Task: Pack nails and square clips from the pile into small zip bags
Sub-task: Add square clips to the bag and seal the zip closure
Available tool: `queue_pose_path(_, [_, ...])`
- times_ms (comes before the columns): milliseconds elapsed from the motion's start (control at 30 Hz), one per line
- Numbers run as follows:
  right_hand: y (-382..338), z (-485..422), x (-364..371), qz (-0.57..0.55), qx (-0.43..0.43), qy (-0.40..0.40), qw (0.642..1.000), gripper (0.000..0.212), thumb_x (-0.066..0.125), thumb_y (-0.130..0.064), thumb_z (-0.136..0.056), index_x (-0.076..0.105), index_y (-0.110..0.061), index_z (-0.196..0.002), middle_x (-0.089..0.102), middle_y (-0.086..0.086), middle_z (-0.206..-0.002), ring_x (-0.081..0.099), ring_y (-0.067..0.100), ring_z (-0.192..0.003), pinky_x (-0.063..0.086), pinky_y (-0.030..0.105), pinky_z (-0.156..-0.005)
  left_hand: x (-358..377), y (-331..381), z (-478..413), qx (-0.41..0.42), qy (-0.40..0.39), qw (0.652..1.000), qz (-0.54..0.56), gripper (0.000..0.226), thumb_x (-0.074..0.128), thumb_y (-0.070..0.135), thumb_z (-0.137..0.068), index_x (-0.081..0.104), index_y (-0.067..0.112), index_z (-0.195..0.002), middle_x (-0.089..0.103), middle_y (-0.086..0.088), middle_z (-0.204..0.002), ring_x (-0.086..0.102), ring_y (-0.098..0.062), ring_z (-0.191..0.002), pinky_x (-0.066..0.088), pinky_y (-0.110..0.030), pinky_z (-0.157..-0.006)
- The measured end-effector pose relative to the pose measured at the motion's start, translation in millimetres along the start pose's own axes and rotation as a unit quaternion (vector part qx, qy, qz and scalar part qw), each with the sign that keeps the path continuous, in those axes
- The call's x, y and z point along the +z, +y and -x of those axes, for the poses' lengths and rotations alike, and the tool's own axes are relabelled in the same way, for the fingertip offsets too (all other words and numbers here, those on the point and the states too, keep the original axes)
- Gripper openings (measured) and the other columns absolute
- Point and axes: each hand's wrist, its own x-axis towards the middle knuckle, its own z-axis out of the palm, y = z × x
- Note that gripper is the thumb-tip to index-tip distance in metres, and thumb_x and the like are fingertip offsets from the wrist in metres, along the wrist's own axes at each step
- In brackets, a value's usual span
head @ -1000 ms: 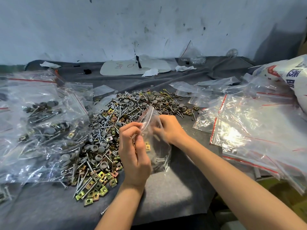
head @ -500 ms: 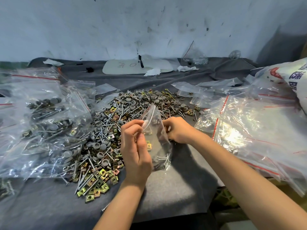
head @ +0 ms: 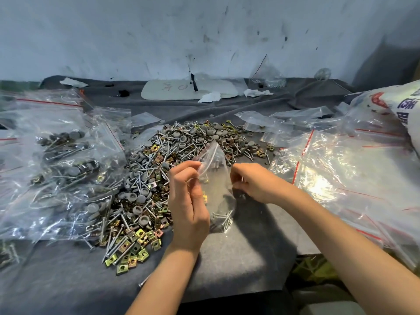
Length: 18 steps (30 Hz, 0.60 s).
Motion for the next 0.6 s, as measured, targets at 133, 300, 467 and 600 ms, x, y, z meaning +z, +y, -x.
queue_pose_path(133, [-10.4, 10.5, -42.5, -0.187, -0.006, 0.209, 0.96, 0.01, 0.065, -0.007, -0.087, 0.061, -0.016, -0.088, 0.058, -0.01, -0.078, 0.051, -0.002, -0.068, 0.038, 0.005, -0.061, 2.4, 1.9, 0.1, -0.001, -0.046, 0.999, -0.007, 0.016, 0.038, 0.009, -0.089, 0.047, 0.013, -0.102, 0.051, -0.011, -0.113, 0.05, -0.009, -0.104, 0.04, -0.017, -0.086])
queue_pose_path(300, [-46.9, 29.5, -88.2, -0.254, -0.144, 0.253, 0.922, 0.011, 0.072, -0.005, -0.08, 0.07, -0.016, -0.081, 0.064, -0.001, -0.073, 0.054, 0.007, -0.064, 0.044, 0.017, -0.063, 1.5, 2.7, -0.6, 0.039, -0.057, 0.997, -0.024, 0.014, 0.038, 0.018, -0.098, 0.048, 0.008, -0.101, 0.051, -0.014, -0.111, 0.049, -0.003, -0.104, 0.038, -0.015, -0.085])
queue_pose_path(467, [-62.5, 28.5, -86.3, -0.114, -0.157, 0.169, 0.966, 0.016, 0.074, -0.01, -0.081, 0.071, -0.014, -0.097, 0.061, -0.004, -0.079, 0.05, 0.009, -0.067, 0.042, 0.02, -0.065, 2.8, 2.7, -1.4, 0.05, -0.053, 0.997, -0.02, 0.017, 0.034, 0.018, -0.102, 0.046, 0.006, -0.104, 0.05, -0.016, -0.11, 0.05, -0.012, -0.101, 0.042, -0.022, -0.082])
queue_pose_path(600, [-54.5, 23.8, -78.7, -0.193, -0.148, 0.222, 0.944, 0.015, 0.072, -0.011, -0.083, 0.07, -0.012, -0.098, 0.063, -0.002, -0.08, 0.053, 0.01, -0.07, 0.041, 0.014, -0.065, 1.4, 0.1, 0.6, 0.039, -0.04, 0.998, -0.022, 0.013, 0.037, 0.011, -0.095, 0.048, 0.008, -0.103, 0.051, -0.013, -0.113, 0.05, -0.008, -0.103, 0.04, -0.018, -0.084])
